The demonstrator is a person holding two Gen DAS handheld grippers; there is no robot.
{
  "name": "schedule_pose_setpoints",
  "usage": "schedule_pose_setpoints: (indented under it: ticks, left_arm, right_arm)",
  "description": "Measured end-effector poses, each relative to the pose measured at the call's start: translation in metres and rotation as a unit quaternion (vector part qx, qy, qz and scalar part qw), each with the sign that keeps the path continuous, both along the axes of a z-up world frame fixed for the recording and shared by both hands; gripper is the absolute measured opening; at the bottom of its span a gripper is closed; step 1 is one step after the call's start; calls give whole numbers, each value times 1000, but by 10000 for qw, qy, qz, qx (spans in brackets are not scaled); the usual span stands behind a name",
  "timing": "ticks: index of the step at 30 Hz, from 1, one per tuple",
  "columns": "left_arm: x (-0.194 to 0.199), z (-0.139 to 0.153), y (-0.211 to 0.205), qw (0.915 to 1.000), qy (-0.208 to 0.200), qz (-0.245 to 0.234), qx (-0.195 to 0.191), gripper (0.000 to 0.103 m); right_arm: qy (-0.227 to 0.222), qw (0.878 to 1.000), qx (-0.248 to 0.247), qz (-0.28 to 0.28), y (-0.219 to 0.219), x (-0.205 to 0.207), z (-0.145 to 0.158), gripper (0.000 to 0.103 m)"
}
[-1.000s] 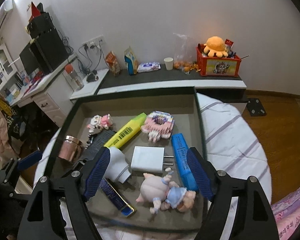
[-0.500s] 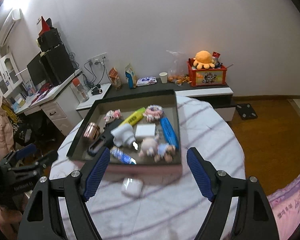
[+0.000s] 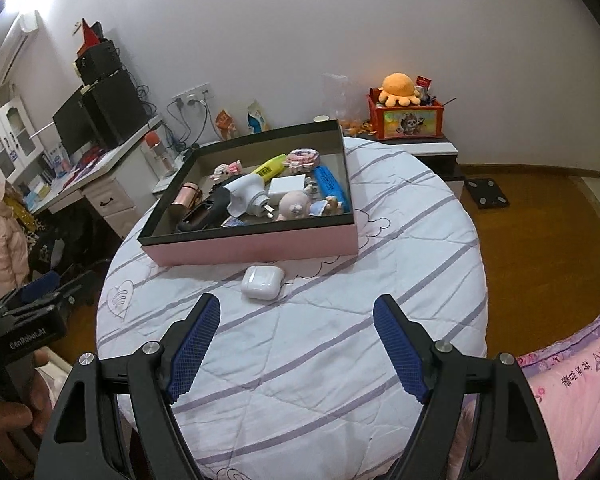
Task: Organize rigid objects
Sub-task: 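Grasp the white earbud case with the left tool while the right tool grips the pink box wall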
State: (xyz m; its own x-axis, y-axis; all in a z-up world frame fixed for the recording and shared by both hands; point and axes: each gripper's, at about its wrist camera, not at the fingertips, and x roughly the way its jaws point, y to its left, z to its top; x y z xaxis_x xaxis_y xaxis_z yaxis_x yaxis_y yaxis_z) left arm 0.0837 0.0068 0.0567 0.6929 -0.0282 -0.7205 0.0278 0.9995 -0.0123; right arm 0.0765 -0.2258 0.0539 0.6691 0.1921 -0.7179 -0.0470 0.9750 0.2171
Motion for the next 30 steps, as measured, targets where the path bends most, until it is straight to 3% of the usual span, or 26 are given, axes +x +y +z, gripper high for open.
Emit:
schedule_pose_setpoints:
  ticks: [12,27,30]
  left_arm:
    - [8,-9,1,10000,97,8,-7,103]
    - [55,-42,-37,9987,414,-286,-39,103]
    - [63,-51,-50,9980,485,-394,-28,103]
  right_arm:
    - [75,9999,-79,-17,1,9,-3,81]
    - [443,9981,-360,-247,-16,101,-24,80]
    - [556,9975,-400,-198,-16,115,-29,67]
